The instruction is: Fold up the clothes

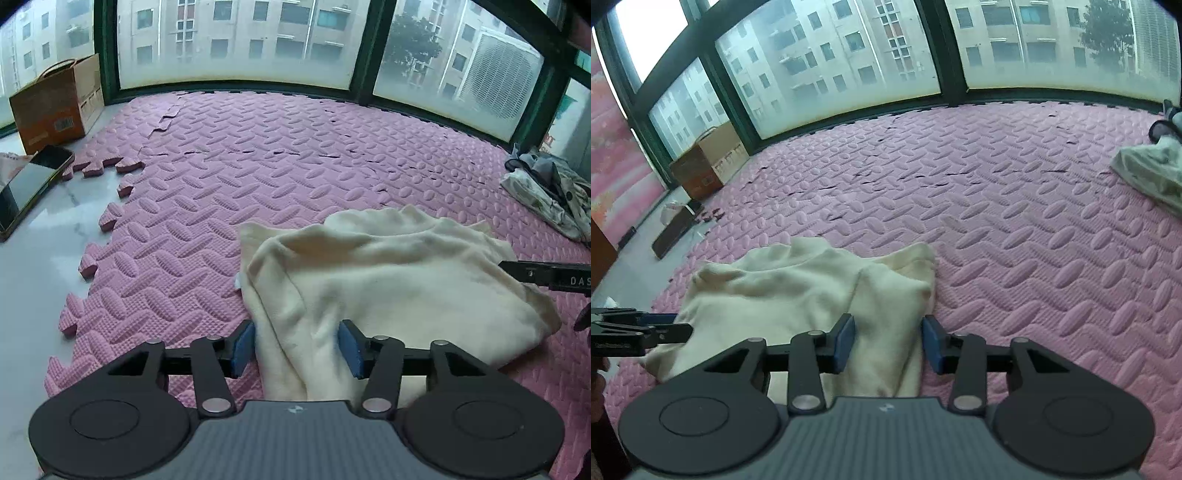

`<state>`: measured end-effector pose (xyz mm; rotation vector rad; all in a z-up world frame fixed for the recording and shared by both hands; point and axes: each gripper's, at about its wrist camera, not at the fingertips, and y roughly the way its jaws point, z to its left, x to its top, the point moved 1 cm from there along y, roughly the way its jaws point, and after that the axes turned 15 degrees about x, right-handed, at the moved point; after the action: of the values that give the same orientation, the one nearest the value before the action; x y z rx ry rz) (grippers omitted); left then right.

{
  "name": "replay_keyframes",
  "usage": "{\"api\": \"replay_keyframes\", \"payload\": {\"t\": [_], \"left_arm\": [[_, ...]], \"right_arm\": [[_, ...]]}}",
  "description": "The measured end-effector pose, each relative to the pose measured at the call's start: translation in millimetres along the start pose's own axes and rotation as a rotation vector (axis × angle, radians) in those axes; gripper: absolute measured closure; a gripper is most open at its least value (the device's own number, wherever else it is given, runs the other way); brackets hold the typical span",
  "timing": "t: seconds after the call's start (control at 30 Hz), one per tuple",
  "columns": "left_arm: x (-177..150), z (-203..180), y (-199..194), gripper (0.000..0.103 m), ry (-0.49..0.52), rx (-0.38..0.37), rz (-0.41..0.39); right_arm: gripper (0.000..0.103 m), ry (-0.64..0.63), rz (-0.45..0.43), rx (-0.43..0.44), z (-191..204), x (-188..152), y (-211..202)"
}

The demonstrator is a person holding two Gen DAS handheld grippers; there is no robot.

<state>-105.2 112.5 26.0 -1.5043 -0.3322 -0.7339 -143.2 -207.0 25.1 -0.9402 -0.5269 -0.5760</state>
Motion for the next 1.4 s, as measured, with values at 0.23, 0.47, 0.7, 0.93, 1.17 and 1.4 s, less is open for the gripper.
{"api": "replay_keyframes", "payload": {"t": [0.23,0.47,0.7,0.93,1.17,1.4], "left_arm": [[-0.1,-3.8,-2.6,0.07,0.005,-0.017,-0.017],[1.1,0.2,-1.0,0.062,-0.024,-0.007,0.002],[2.9,-4.8,-2.4,0.075,0.001,-0.013,-0.004],[23.8,-21.0,-25.7,0.084,0.069,-0.01,-0.082],[59.4,-69.7,-42.0,0.088,0.145,-0.081,-0.161],[91.6,-161.5,-36.7,0.088,0.204,-0.199,-0.195]], "right_arm": [[0.082,-0.046,0.011,0.019,15.8,0.9,2.6],[0.068,-0.021,0.008,0.004,8.9,0.9,1.5],[0.086,0.008,-0.001,0.019,9.4,0.0,3.9],[0.093,-0.017,-0.054,0.01,13.8,10.6,-21.6],[0.093,-0.062,-0.129,-0.066,8.2,27.5,-70.8],[0.093,-0.054,-0.212,-0.234,-31.2,35.6,-144.5]]}}
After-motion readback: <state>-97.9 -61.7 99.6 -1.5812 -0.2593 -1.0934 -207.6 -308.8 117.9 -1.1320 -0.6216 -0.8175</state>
